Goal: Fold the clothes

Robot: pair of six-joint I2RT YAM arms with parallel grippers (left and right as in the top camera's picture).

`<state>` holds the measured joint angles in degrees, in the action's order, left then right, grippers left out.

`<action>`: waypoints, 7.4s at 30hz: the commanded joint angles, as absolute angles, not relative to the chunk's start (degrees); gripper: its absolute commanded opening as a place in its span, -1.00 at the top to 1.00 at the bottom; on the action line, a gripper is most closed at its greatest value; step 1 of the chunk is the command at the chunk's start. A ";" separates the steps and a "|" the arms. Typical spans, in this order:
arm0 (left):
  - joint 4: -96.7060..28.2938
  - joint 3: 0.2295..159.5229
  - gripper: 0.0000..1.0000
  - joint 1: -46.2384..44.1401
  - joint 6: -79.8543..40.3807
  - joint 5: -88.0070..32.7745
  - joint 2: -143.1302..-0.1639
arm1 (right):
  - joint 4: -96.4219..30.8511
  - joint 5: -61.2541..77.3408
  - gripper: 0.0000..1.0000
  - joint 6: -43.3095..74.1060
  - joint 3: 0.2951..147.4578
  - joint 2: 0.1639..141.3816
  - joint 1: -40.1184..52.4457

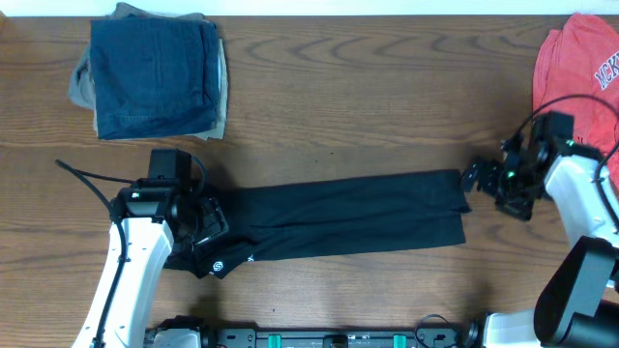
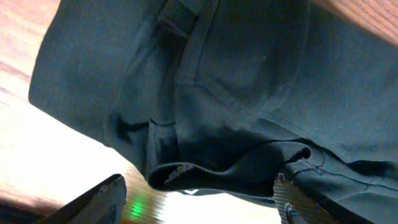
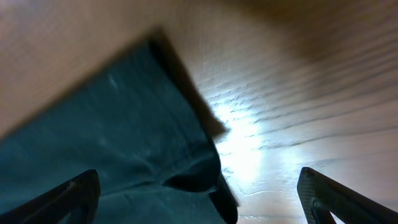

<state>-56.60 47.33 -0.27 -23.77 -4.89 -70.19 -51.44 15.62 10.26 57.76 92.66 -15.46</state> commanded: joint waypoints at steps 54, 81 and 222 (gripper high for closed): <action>-56.49 47.90 -0.61 -0.08 -23.70 -4.05 -70.08 | -68.95 12.19 0.98 18.33 67.99 93.25 -4.23; -56.29 47.90 -0.61 -0.08 -24.14 -4.03 -70.08 | -59.18 12.23 0.91 23.07 67.26 94.04 30.39; -56.51 47.16 -0.61 -0.08 -24.32 -4.05 -70.08 | -28.91 20.69 0.92 38.61 57.34 102.10 41.30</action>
<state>-56.36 47.33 -0.27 -24.01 -4.49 -70.19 -29.26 19.75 36.29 57.56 100.86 40.25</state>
